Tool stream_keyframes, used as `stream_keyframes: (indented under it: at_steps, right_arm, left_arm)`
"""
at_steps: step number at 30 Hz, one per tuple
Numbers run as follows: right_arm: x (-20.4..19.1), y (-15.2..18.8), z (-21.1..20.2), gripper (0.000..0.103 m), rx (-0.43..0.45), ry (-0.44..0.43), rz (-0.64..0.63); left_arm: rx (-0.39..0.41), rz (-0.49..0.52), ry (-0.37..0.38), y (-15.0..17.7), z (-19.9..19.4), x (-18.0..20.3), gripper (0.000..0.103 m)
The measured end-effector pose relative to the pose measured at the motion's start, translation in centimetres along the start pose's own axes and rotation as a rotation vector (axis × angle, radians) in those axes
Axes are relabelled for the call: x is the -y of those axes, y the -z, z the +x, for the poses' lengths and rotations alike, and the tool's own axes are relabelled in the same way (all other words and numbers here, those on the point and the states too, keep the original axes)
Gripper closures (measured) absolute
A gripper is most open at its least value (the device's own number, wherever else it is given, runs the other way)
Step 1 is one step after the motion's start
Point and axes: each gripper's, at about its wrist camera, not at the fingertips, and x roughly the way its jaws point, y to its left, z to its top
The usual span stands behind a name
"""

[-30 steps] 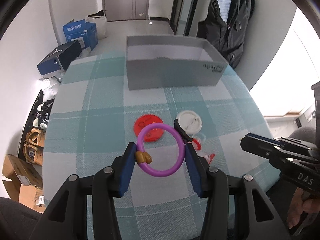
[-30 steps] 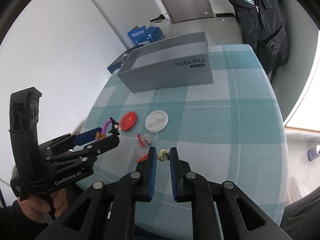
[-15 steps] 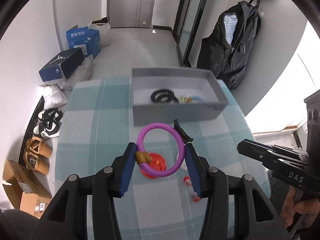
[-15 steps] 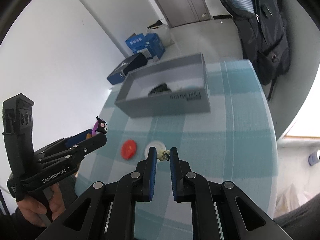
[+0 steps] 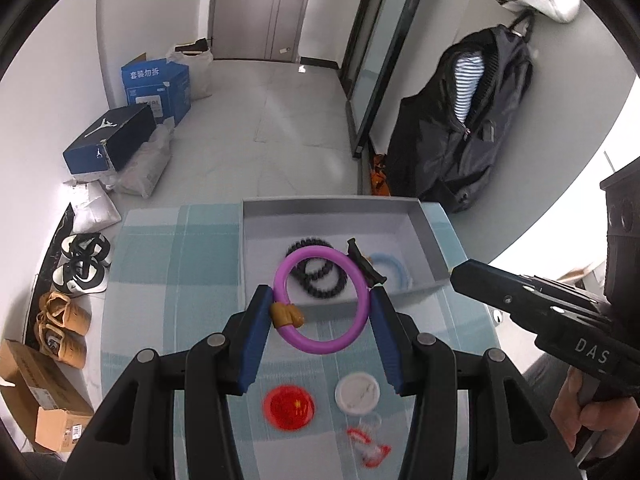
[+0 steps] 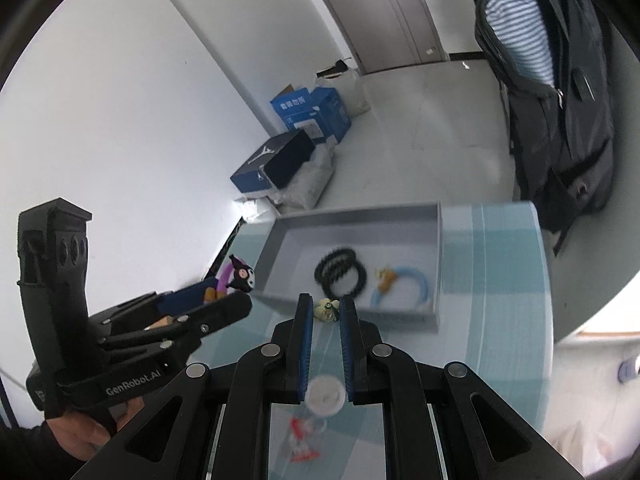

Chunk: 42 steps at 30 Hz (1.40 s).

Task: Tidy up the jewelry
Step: 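Carry the pink bangle and the charm over the grey box with both tools, then lower both held items into the grey box and open both tools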

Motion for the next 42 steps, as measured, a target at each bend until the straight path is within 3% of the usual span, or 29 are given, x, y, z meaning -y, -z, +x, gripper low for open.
stream_keyframes:
  at_steps: [16, 31, 42]
  right_arm:
    - [2.3, -3.8, 4.4, 0.091, -0.03, -0.012, 0.017]
    - [3.4, -4.3, 6.7, 0.091, -0.081, -0.007, 0.028]
    - [4.9, -4.7, 7.6, 0.087, -0.111, -0.006, 0.121]
  left_arm:
    - [-0.058, -0.004, 0.056, -3.5, 4.2, 0.0, 0.06]
    - [-0.125, -0.023, 0.083, -3.9, 6.8, -0.6, 0.06]
    - [-0.19, -0.079, 0.132, -4.1, 8.2, -1.5, 0.058]
